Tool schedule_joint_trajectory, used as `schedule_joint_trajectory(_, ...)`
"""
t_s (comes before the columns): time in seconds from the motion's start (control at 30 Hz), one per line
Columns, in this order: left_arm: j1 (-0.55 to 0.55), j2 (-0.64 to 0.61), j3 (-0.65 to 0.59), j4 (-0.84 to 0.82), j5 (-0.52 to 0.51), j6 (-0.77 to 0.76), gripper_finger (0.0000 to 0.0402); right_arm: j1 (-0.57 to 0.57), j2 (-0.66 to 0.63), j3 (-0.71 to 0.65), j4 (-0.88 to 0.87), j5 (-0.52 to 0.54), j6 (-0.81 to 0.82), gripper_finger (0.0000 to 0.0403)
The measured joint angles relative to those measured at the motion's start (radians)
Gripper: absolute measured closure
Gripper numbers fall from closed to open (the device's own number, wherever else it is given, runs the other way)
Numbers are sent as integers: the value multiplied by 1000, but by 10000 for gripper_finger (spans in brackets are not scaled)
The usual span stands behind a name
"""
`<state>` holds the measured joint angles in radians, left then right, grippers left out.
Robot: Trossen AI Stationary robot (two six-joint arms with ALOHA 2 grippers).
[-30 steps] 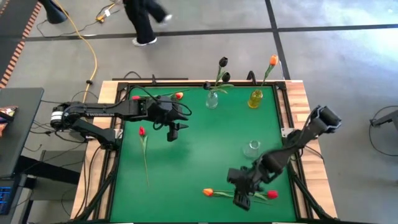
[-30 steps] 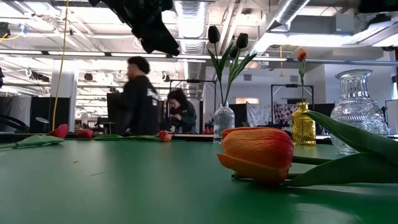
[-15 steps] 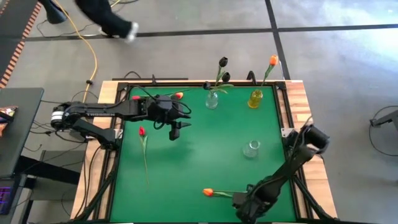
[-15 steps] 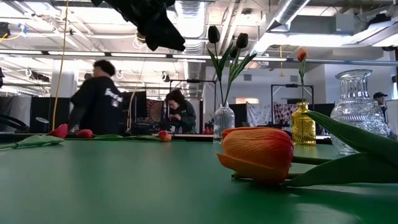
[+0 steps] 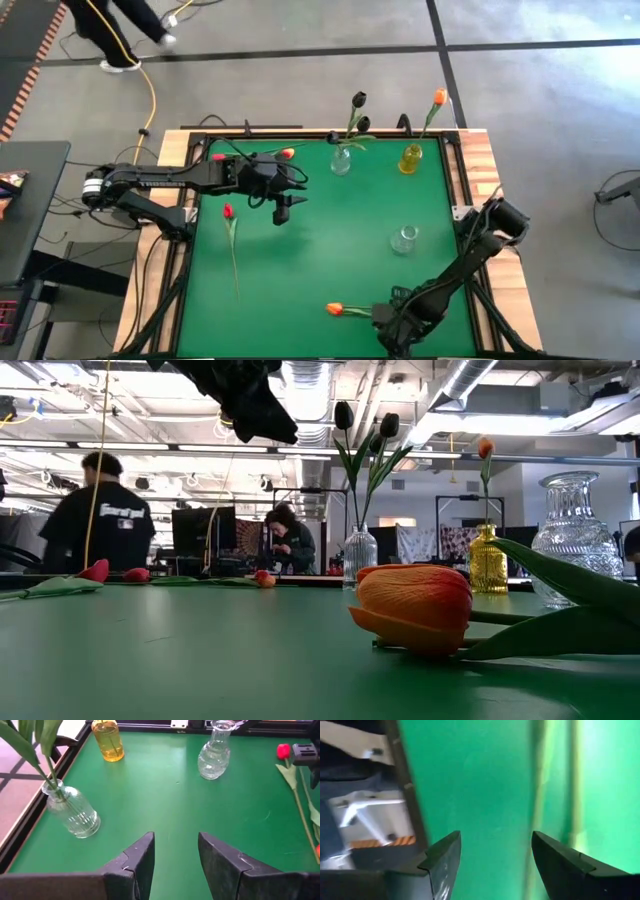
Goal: Sort flowers into vase by color
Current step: Put the bottom orange flower into the yellow vase
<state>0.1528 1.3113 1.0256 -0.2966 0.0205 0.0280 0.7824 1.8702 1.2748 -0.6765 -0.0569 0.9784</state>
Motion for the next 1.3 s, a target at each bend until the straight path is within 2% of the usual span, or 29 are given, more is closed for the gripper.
schedule_joint_trajectory(0.13, 0, 0, 0, -1, -5, 6, 262, -24, 0, -3, -4, 23, -91, 133)
schedule_joint_trajectory(0.63, 0, 0, 0, -13, -7, 14, 262, -22, 0, -8, -15, 56, -132, 133)
schedule_joint_trajectory(0.83, 0, 0, 0, -13, -9, 33, 262, -17, 0, -88, 104, 56, -108, 142)
schedule_joint_trajectory(1.0, 0, 0, 0, -12, -9, 33, 262, -17, -4, -137, 139, 60, -90, 197)
schedule_joint_trajectory(1.3, 0, 0, 0, -22, -9, 31, 262, 12, -7, -197, 196, 106, -68, 372)
